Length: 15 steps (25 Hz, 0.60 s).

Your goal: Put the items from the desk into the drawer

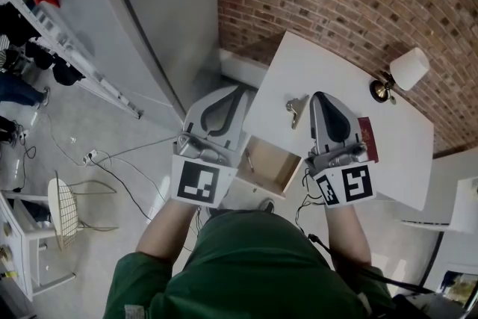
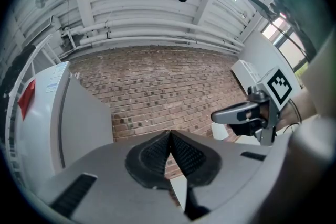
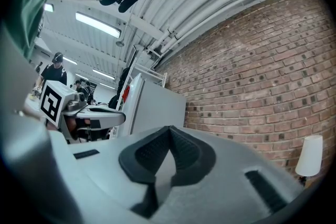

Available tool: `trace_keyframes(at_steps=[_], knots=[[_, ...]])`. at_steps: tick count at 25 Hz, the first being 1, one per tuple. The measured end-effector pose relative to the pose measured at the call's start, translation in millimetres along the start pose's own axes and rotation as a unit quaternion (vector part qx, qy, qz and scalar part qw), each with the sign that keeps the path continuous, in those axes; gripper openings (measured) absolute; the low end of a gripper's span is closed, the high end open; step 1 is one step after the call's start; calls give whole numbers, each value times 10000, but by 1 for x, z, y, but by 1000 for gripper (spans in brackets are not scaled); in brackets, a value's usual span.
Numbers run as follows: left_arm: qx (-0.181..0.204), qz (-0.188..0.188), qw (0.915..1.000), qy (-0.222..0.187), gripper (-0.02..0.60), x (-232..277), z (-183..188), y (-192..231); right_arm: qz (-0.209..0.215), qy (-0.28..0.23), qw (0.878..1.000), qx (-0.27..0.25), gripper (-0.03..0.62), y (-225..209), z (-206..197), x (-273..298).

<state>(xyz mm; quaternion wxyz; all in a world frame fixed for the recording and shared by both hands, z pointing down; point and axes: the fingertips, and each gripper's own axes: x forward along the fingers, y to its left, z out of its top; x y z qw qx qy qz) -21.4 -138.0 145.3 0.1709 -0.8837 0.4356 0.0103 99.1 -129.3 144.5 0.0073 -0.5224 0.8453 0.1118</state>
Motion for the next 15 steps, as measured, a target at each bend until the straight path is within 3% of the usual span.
trace_keyframes(at_steps=[15], knots=[[-273,275,9989,256,8,9,-6,-11,100,-43,9999,78,2,-23,-7,-14]])
